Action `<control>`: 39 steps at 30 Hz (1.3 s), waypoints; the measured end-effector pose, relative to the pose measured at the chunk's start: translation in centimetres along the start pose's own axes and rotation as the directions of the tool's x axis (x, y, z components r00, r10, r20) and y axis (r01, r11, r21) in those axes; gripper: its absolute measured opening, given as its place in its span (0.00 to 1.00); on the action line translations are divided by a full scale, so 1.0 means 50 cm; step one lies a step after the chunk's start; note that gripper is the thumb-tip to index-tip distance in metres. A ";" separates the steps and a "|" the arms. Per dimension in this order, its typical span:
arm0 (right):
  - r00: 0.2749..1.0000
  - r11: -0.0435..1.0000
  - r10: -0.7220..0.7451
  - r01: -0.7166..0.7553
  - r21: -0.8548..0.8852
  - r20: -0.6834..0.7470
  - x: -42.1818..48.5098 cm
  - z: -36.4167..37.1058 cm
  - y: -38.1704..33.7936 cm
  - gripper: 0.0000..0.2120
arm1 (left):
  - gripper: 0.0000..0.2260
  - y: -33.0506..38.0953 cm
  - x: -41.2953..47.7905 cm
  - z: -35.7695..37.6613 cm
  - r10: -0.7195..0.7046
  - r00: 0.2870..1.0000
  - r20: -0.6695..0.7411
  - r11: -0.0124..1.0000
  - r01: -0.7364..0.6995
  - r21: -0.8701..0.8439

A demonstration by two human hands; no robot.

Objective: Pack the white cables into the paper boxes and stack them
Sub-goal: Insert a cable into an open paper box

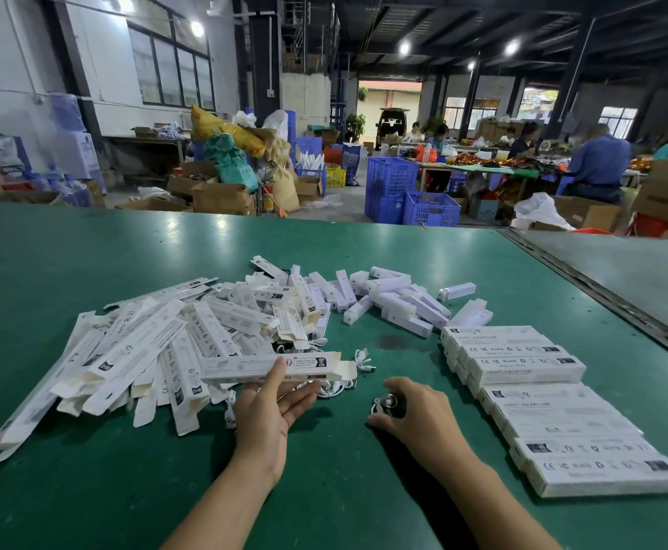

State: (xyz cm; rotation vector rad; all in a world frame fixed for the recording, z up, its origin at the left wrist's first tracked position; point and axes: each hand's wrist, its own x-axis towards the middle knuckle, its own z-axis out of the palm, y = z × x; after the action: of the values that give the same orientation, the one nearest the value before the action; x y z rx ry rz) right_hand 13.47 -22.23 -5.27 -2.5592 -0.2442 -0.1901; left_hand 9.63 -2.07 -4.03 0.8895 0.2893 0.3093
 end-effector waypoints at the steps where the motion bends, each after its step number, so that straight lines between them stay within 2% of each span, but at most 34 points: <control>1: 1.000 1.000 -0.004 0.004 -0.013 0.000 0.002 -0.003 0.001 0.26 | 0.10 0.000 0.000 0.000 -0.002 1.000 0.000 1.000 0.002 0.000; 6: 1.000 0.999 -0.018 0.017 -0.049 -0.011 0.000 -0.012 0.003 0.21 | 0.11 0.001 0.000 0.001 -0.005 1.000 0.005 1.000 0.005 0.000; 12: 0.993 0.993 -0.095 0.100 0.069 -0.073 -0.011 -0.012 -0.001 0.17 | 0.13 -0.002 0.000 -0.003 0.005 1.000 0.013 1.000 -0.006 0.015; 15: 0.984 0.961 -0.047 0.092 0.261 -0.174 -0.020 -0.011 -0.012 0.13 | 0.11 -0.008 0.004 -0.004 0.032 0.999 0.011 0.998 -0.032 0.059; 17: 0.982 0.902 0.011 0.071 0.425 -0.189 -0.025 -0.011 -0.019 0.15 | 0.09 -0.014 0.006 -0.004 0.060 0.998 0.014 0.991 -0.061 0.117; 19: 0.982 0.866 0.026 0.072 0.495 -0.187 -0.026 -0.009 -0.024 0.17 | 0.09 -0.019 0.006 -0.004 0.082 0.996 0.027 0.982 -0.085 0.168; 24: 0.987 0.841 -0.016 0.098 0.531 -0.157 -0.029 -0.003 -0.034 0.23 | 0.05 -0.026 -0.005 0.004 0.120 0.984 0.134 0.960 -0.150 0.236; 29: 0.992 0.765 0.008 0.074 0.640 -0.124 -0.027 0.000 -0.035 0.30 | 0.06 -0.032 -0.012 0.007 0.106 0.978 0.181 0.950 -0.154 0.273; 34: 0.993 0.720 0.045 0.046 0.692 -0.113 -0.021 0.004 -0.031 0.27 | 0.07 -0.036 -0.011 0.003 0.096 0.972 0.213 0.933 -0.163 0.321; 39: 1.000 0.588 0.016 -0.016 0.808 0.009 -0.020 0.004 -0.028 0.22 | 0.07 -0.032 -0.012 0.002 0.104 0.971 0.215 0.937 -0.168 0.306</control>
State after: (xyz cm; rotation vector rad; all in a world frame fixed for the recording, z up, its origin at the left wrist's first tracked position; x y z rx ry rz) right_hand 12.21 -21.11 -4.89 -1.6258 -0.2350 -0.0427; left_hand 9.37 -3.33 -5.17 1.2587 0.0943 0.3051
